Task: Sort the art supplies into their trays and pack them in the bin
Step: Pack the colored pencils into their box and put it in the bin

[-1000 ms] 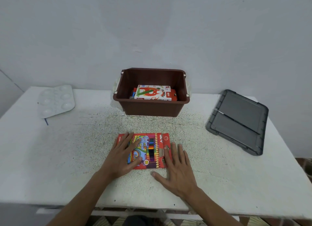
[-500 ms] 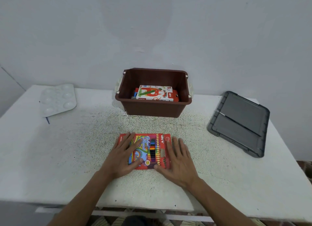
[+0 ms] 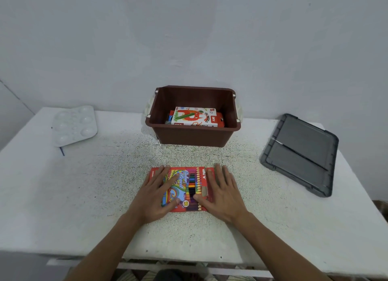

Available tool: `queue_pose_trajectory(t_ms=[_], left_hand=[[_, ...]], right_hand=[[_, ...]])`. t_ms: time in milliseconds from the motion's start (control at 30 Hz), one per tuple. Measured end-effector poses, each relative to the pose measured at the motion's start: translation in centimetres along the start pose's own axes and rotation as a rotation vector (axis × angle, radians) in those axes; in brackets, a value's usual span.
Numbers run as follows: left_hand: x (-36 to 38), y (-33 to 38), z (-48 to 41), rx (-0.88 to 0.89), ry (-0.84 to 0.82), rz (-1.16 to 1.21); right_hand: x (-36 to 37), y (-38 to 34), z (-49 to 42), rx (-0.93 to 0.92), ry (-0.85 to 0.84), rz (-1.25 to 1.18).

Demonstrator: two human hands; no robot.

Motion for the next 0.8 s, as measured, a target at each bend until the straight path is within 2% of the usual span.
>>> queue_pose_trajectory(t_ms=[233, 433, 567, 633, 733, 800], left_hand=[[0.0, 0.0, 0.0, 0.001, 0.003, -0.001], [-0.1, 0.1, 0.0, -0.005, 0.011, 0.015], [-0.1, 0.1, 0.0, -0.012, 0.001, 0.015], [-0.1, 0.1, 0.1, -0.019, -0.008, 0.017], [-0.2, 0.1, 0.1, -0.019, -0.003, 0.023], [-0.2, 0.1, 0.1, -0.016, -0.005, 0.027]], right_hand=[[-0.2, -1.7, -0.5, 0.022, -0.002, -0.065], [-1.0, -1.3, -0.3, 0.090, 0.001, -0.281], [-3.0, -1.1, 0.3, 0.161, 0.204, -0.427], [-3.7, -0.8, 0.6, 0.189, 0.226, -0.592], [-3.6, 0.0, 0.8, 0.271, 0.128, -0.962], [-3.0, 0.5, 0.8, 0.336, 0.107, -1.089]])
Point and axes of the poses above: each hand's wrist, its own z-axis away from the middle knuckle, its own x-axis out of the palm, y = z × x, the point moved 7 cm from there along -z, towards the middle knuckle, and after that the axes turned 11 degrees about x, right-handed, at the moved point
